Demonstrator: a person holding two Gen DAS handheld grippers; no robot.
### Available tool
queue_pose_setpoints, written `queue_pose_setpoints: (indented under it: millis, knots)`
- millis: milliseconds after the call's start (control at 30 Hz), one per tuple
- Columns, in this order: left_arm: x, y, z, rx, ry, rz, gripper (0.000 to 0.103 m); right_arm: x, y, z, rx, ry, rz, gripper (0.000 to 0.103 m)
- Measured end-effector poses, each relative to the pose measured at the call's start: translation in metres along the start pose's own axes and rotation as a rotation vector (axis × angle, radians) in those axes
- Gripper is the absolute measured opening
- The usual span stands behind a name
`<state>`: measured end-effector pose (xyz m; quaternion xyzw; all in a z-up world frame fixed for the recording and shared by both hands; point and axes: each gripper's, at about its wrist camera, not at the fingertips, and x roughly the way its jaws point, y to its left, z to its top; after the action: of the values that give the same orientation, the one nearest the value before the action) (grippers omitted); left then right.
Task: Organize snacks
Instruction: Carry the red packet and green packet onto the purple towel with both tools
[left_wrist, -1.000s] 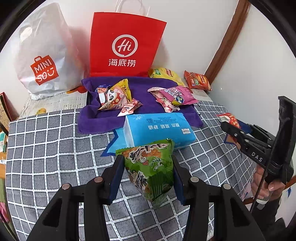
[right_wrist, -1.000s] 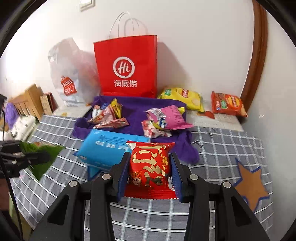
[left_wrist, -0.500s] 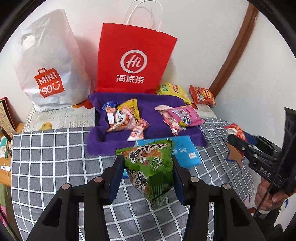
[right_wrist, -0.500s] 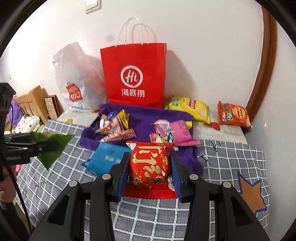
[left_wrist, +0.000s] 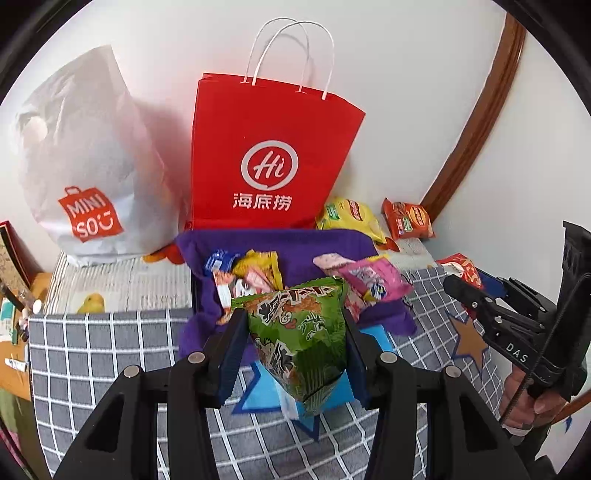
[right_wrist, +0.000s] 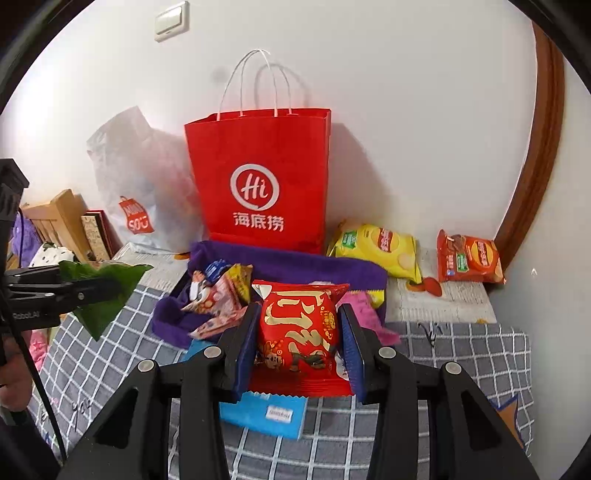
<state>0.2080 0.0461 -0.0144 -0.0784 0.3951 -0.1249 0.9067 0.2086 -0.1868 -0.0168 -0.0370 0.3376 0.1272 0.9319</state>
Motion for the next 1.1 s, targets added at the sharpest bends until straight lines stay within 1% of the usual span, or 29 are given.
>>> queue_pose_setpoints:
  millis: [233, 367, 433, 533, 633, 800, 833, 900, 933, 1000, 1100]
  knots:
    - [0.024, 0.003, 0.025, -0.001, 0.005, -0.016, 0.046, 0.035, -0.006, 0.019, 0.038, 0.021, 0.016, 0.042]
    - [0.041, 0.008, 0.039, -0.011, 0.009, -0.002, 0.046, 0.052, -0.012, 0.032, 0.068, 0.017, 0.028, 0.042]
    - [0.049, 0.012, 0.047, -0.031, 0.010, -0.003, 0.046, 0.059, -0.013, 0.039, 0.072, 0.013, 0.022, 0.042]
    - [0.059, 0.016, 0.055, -0.047, 0.014, -0.025, 0.046, 0.071, -0.013, 0.051, 0.063, 0.000, 0.000, 0.042]
    - [0.073, 0.018, 0.062, -0.051, 0.030, -0.046, 0.046, 0.087, -0.013, 0.059, 0.073, 0.003, 0.018, 0.042]
    - [0.093, 0.024, 0.068, -0.069, 0.048, -0.061, 0.046, 0.110, -0.012, 0.055, 0.064, 0.013, 0.023, 0.042]
    - [0.098, 0.027, 0.067, -0.080, 0.051, -0.065, 0.046, 0.116, -0.013, 0.052, 0.063, 0.020, 0.027, 0.042]
    - [0.103, 0.033, 0.066, -0.094, 0.050, -0.072, 0.046, 0.130, -0.015, 0.050, 0.053, 0.063, 0.019, 0.042]
    - [0.105, 0.037, 0.065, -0.100, 0.052, -0.074, 0.046, 0.134, -0.017, 0.049, 0.051, 0.067, 0.011, 0.042]
    - [0.107, 0.044, 0.065, -0.109, 0.064, -0.062, 0.046, 0.136, -0.019, 0.048, 0.051, 0.068, 0.014, 0.042]
    - [0.107, 0.057, 0.065, -0.137, 0.056, -0.042, 0.046, 0.143, -0.023, 0.045, 0.058, 0.089, 0.031, 0.042]
